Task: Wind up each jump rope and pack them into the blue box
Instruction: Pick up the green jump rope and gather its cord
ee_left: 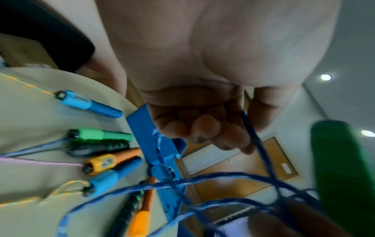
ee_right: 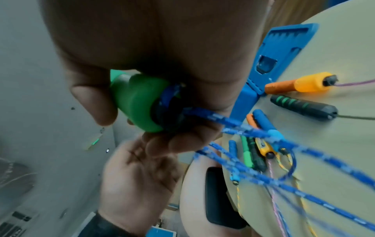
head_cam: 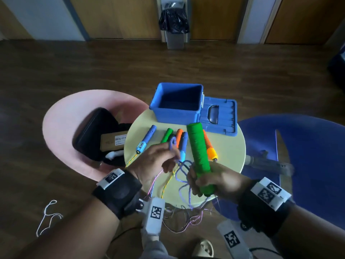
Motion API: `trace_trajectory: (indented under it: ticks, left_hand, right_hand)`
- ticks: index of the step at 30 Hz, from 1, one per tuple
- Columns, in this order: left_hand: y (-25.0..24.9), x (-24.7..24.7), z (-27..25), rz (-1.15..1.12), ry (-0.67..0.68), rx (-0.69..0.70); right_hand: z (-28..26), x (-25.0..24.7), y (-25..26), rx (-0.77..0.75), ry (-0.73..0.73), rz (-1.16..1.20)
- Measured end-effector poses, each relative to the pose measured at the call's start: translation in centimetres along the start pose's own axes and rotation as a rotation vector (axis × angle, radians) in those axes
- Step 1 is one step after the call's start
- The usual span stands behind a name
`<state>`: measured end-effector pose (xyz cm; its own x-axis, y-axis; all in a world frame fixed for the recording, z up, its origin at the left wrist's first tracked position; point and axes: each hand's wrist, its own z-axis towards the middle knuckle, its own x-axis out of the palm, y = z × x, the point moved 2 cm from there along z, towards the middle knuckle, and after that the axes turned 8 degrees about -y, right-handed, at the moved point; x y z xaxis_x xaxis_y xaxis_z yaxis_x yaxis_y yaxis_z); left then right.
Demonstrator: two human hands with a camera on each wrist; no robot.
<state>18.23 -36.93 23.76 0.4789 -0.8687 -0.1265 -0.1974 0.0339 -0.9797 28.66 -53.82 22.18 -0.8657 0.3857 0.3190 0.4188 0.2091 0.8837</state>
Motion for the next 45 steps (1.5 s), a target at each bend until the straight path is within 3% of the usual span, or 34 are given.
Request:
trace_trajectory:
  ticks: [2, 6, 11, 15, 17, 20, 23, 25, 28, 31, 34, 37, 39, 41, 43, 45]
  left_hand:
    - [1.3, -1.1, -0.2, 0.038, 0.018, -0.086]
    - [4.4, -0.5, -0.8, 0.251, 0.230, -0.228]
    - [5.9, 3.5, -1.3, 0.678, 0.495, -0.123]
    - [8.4, 4.7, -1.6, 0.808, 0.570, -0.218]
    - [10.8, 3.6, -2.3, 0.790, 0.544, -0.323]
    - [12.5, 0.6, -3.6, 0.697, 0.281, -0.367]
    - [9.4, -1.3, -3.8, 0.596, -0.022, -0.171]
    - [4.9, -1.2, -3.9, 0.489, -0.117, -0.006]
    - [-1.0, 0.3, -4.3, 0.244, -0.055, 0.191]
    - [-5.0, 1.7, -4.2, 0.144, -0.030, 0.311]
    - [-6.6, 1.8, -3.6, -0.031, -0.100, 0.336]
    - [-4.9, 0.6, -2.9, -0.262, -0.213, 0.202]
    - [-2.3, -0.2, -2.6, -0.205, -0.277, 0.077]
    - [1.3, -0.7, -2.5, 0.041, -0.225, -0.029]
    - [4.8, -0.4, -2.7, 0.309, -0.028, -0.093]
    - [7.7, 0.4, -3.2, 0.405, 0.202, -0.136]
  right_hand:
    - [-0.2, -0.2, 1.3, -0.062, -0.033, 0.039]
    - [-0.7, 0.0, 4.3, -0.159, -0.018, 0.179]
    - [-1.3, 1.9, 7.0, -0.271, 0.055, 0.243]
    - [-2.1, 1.6, 8.7, -0.395, 0.063, 0.341]
    - [-2.5, 0.5, 9.2, -0.440, 0.014, 0.352]
    - [-2.7, -1.6, 8.5, -0.436, -0.201, 0.282]
    - [-2.4, -2.9, 6.1, -0.329, -0.392, 0.140]
    - [-2.0, -2.8, 4.4, -0.238, -0.432, 0.077]
    - [-1.3, -1.1, 2.7, -0.148, -0.409, 0.006]
    - [-0.8, 1.1, 2.4, -0.118, -0.254, -0.090]
    - [-1.1, 2.3, 3.1, -0.122, -0.076, 0.005]
    - [-1.5, 2.1, 4.5, -0.170, -0.055, 0.137]
    - [-1.8, 2.0, 5.7, -0.213, -0.048, 0.250]
    - [-2.0, 2.0, 7.0, -0.257, -0.024, 0.336]
    - [-2.1, 2.2, 8.0, -0.299, -0.013, 0.357]
    - [-2.2, 2.4, 8.5, -0.334, -0.005, 0.340]
